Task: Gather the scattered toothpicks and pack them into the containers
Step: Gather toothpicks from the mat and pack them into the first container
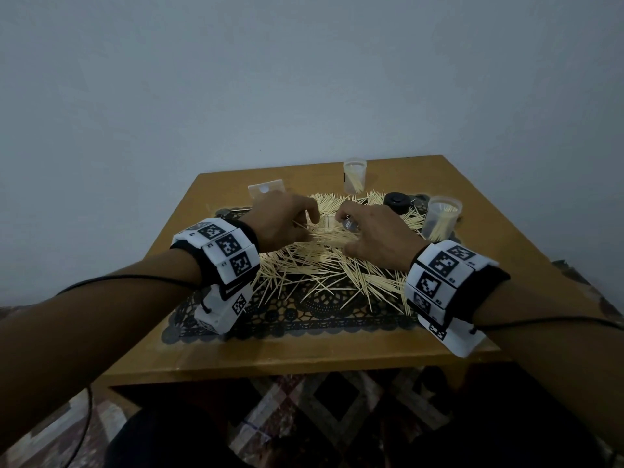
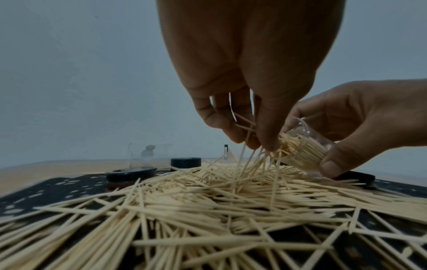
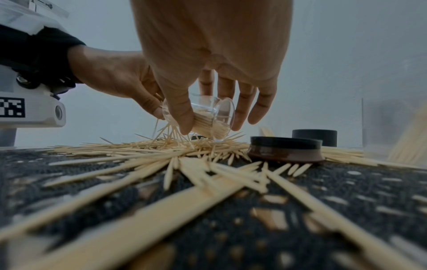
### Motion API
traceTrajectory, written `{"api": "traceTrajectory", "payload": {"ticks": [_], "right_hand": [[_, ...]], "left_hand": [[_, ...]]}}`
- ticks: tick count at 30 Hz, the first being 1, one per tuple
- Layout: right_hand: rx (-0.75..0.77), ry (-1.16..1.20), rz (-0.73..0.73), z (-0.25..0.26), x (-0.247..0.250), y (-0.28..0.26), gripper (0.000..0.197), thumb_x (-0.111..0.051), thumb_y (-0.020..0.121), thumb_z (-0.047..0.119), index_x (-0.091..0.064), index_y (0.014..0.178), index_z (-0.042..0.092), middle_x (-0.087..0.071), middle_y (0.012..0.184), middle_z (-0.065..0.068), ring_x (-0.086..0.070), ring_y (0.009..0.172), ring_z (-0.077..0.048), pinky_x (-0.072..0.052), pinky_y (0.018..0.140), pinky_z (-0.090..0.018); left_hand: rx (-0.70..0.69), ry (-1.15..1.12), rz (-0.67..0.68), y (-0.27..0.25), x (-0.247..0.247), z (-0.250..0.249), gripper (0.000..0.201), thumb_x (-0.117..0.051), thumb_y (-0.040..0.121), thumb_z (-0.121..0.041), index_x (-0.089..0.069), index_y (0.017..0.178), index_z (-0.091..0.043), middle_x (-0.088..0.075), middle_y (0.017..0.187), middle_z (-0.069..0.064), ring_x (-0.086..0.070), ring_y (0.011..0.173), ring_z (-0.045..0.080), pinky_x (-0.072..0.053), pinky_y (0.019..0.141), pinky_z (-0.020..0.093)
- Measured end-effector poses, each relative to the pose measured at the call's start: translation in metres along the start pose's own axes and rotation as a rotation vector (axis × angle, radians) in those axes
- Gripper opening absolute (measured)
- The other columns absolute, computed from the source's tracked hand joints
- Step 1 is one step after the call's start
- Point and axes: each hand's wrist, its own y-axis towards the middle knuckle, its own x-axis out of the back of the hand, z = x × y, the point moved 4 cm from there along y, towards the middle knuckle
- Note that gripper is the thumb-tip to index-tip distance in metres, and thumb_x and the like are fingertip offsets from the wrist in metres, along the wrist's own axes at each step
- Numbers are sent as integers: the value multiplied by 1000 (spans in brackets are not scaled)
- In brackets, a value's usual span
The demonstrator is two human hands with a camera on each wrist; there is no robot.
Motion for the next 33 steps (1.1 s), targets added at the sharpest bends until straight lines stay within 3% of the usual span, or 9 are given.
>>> {"api": "traceTrajectory", "payload": {"ticks": [6, 9, 13, 18, 21, 24, 28, 30, 33], "right_hand": [[-2, -4, -5, 0, 0, 0, 44, -79, 75, 21, -56, 113, 19, -67, 105, -7, -61, 89, -26, -54, 77, -41], [-5, -6, -4, -1, 1, 1, 44, -78, 76, 21, -56, 114, 18, -67, 105, -8, -62, 89, -27, -54, 77, -41], [-7, -9, -3, 1, 2, 0, 44, -78, 76, 21, -57, 115, 18, -67, 107, -8, -62, 90, -27, -55, 77, -42], [-12, -3, -2, 0, 2, 1, 43, -78, 76, 22, -56, 113, 17, -67, 105, -9, -62, 91, -28, -54, 78, -43], [-14, 4, -3, 0, 1, 1, 43, -79, 76, 22, -56, 113, 17, -67, 104, -8, -62, 91, -28, -55, 79, -43], [-12, 9, -7, -1, 1, 1, 43, -79, 76, 21, -56, 113, 17, -67, 103, -8, -62, 91, -27, -55, 78, -43], [-13, 4, -6, -2, 0, 1, 43, -79, 77, 23, -55, 112, 17, -67, 104, -8, -62, 93, -27, -55, 80, -44], [-14, -2, -8, -1, 0, 1, 44, -79, 77, 23, -55, 113, 18, -67, 105, -8, -62, 93, -27, -54, 80, -44], [-17, -7, -8, -1, 2, 0, 45, -79, 75, 21, -55, 113, 18, -67, 108, -9, -62, 93, -28, -55, 78, -44]], "left_hand": [[58, -167, -20, 3, 0, -2, 32, -79, 75, -12, -61, 102, -14, -64, 82, -6, -60, 71, 7, -52, 72, 30], [104, -278, -73, 2, 1, 1, 33, -79, 73, -6, -60, 98, -17, -64, 85, -4, -65, 79, 17, -56, 78, 41], [145, -439, -133, 0, 6, -1, 30, -73, 75, 4, -58, 95, -13, -64, 88, 3, -69, 82, 24, -56, 81, 45], [135, -488, -189, -4, 8, -3, 26, -63, 79, 13, -58, 93, -8, -69, 85, 7, -70, 79, 22, -60, 72, 42], [143, -500, -234, -8, 9, 1, 20, -58, 83, 10, -60, 95, -6, -72, 89, 8, -69, 79, 17, -60, 66, 32], [156, -411, -269, -13, 11, 8, 24, -57, 82, 8, -61, 95, -12, -70, 97, 6, -66, 85, 12, -55, 77, 28], [283, -386, 129, -21, -5, 3, 48, -53, 85, 6, -47, 131, -5, -54, 129, 13, -50, 124, 25, -42, 103, 36], [262, -407, 292, -27, -10, -10, 40, -53, 80, -4, -48, 119, -8, -54, 123, 11, -51, 118, 30, -43, 97, 40], [214, -435, 358, -28, -11, -26, 57, -53, 60, -14, -53, 117, -5, -60, 116, 20, -56, 107, 39, -46, 91, 54]]}}
